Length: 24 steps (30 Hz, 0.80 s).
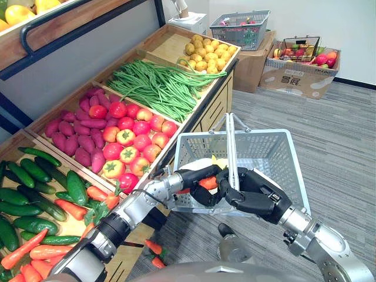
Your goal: Pick vegetable in the basket
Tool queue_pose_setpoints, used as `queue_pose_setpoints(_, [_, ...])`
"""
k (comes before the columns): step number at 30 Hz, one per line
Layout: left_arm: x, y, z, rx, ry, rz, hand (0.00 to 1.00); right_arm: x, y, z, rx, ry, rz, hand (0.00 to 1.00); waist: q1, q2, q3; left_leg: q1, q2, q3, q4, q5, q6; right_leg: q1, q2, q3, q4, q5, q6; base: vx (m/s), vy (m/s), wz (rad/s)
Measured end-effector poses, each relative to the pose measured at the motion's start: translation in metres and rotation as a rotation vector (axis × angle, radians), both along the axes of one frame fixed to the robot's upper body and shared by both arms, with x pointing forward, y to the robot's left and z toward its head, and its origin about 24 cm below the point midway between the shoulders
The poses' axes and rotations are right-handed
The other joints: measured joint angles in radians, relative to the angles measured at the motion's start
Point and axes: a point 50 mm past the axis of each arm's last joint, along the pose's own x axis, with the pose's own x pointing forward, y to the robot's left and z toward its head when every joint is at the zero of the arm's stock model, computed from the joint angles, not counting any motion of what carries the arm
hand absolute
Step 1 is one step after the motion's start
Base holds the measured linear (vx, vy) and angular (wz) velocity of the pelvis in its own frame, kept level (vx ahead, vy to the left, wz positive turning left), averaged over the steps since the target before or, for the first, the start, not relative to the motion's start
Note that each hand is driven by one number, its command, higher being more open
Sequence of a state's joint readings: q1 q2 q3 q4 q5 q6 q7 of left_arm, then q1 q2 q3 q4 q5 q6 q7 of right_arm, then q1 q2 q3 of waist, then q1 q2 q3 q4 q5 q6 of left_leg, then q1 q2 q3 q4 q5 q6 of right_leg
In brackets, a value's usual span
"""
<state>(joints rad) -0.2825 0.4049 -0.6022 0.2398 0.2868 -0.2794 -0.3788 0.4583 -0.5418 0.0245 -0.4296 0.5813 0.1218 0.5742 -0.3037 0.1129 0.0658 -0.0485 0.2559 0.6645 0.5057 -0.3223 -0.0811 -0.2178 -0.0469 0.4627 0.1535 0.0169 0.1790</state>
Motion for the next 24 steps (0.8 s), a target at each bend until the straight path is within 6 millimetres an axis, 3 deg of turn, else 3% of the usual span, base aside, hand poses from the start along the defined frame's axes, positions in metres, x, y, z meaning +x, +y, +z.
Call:
queue_pose_setpoints(1, [0.000,0.001,0.000,0.001,0.001,0.002,0.00,0.000,0.000,0.000,0.001,0.000,0.000,0.00,0.000,0.000,0.000,-0.001,0.000,-0.002,0.000,0.001,0.001,0.000,-0.002,-0.001,0.000,0.000,0.000,0.03,0.019,0.05])
queue_pose_setpoints(2, [0.001,0.002,-0.001,0.006,0.002,0.006,1.00,0.000,0.000,0.000,0.002,0.000,0.001,0.00,0.001,0.000,0.000,-0.002,0.000,-0.003,-0.001,0.001,0.002,0.000,-0.003,-0.002,0.000,0.000,0.000,0.03,0.015,0.04])
queue_pose_setpoints(9, [0.010,0.015,-0.007,0.035,-0.014,0.095,1.00,0.000,0.004,-0.001,0.026,-0.003,-0.005,0.00,0.002,-0.002,0.001,-0.002,-0.001,-0.010,0.000,0.002,0.003,0.004,-0.005,-0.007,0.001,0.000,0.000,0.02,0.009,0.02])
queue_pose_setpoints(18, [0.012,0.007,-0.003,-0.009,-0.053,0.127,1.00,-0.002,0.009,-0.004,0.041,0.007,0.008,0.00,0.020,-0.006,0.004,-0.001,-0.004,-0.013,-0.001,0.004,0.005,0.006,-0.005,-0.011,0.001,0.000,0.001,0.00,0.000,0.00])
queue_pose_setpoints(24, [0.017,0.013,0.002,-0.028,-0.071,0.168,1.00,-0.002,0.012,-0.004,0.068,0.004,-0.004,0.00,0.029,-0.012,0.008,-0.001,-0.004,-0.026,-0.005,0.009,0.006,0.010,-0.006,-0.022,0.003,-0.001,-0.001,0.02,0.002,0.05])
